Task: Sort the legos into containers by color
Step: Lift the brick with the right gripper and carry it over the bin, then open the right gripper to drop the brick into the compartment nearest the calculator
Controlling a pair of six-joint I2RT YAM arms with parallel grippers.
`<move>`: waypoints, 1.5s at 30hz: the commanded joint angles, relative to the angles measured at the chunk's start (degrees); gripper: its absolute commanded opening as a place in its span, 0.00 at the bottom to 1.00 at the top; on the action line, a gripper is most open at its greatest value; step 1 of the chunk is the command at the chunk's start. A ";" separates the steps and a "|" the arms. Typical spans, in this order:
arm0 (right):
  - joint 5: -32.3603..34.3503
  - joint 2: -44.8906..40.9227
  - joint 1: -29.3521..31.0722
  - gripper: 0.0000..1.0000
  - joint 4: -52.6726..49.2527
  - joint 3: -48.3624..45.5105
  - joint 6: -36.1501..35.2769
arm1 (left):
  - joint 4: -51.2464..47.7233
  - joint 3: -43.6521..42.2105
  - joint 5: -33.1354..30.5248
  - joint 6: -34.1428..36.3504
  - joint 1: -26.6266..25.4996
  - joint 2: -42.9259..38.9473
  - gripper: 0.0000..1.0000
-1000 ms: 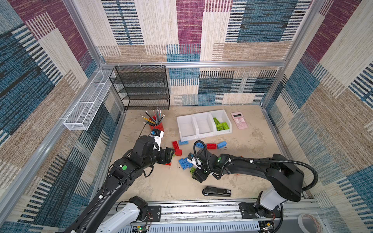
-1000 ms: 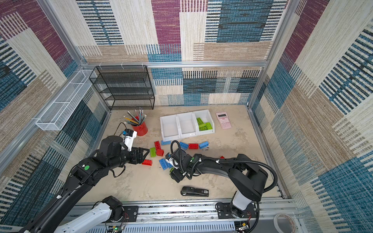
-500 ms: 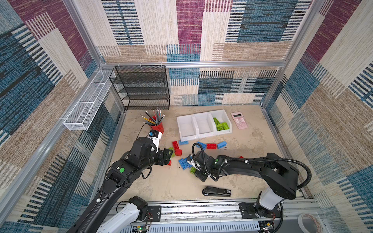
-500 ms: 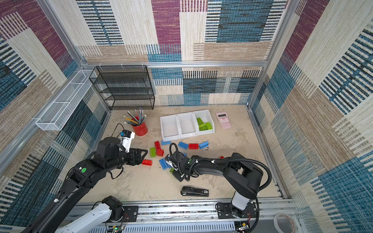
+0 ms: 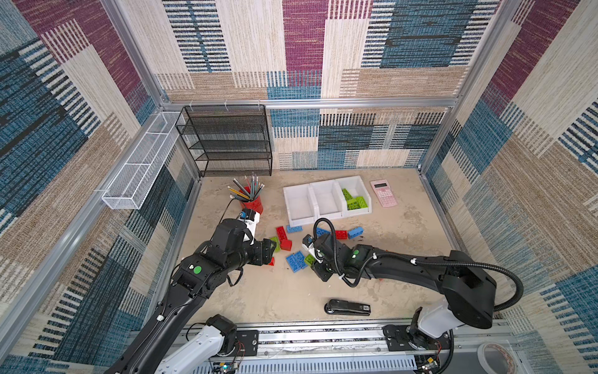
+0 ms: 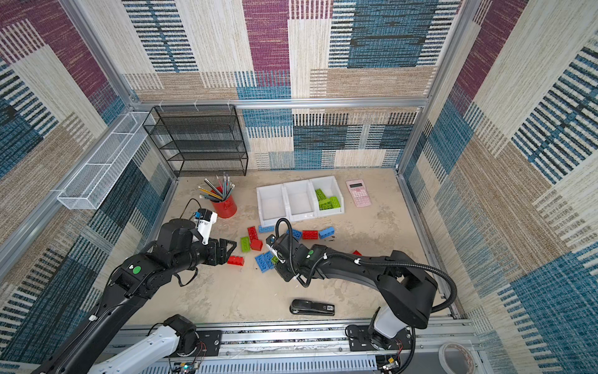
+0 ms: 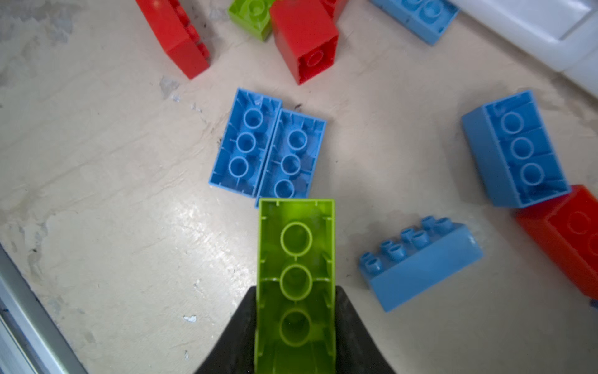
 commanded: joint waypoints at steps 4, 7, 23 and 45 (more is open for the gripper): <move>-3.57 -4.28 -5.75 0.37 -1.60 3.30 3.59 | -1.81 0.90 1.81 0.46 0.04 0.45 0.74; -5.27 -5.22 -9.93 0.36 -1.95 4.86 3.97 | -2.56 1.47 2.35 -0.31 0.04 1.12 0.73; -12.92 -4.13 -34.59 0.36 3.60 11.74 5.97 | -0.92 3.25 9.77 -5.82 0.04 6.44 0.71; -20.88 15.06 -47.56 0.37 2.51 30.36 3.77 | -0.52 9.00 6.32 -0.96 0.17 20.97 0.73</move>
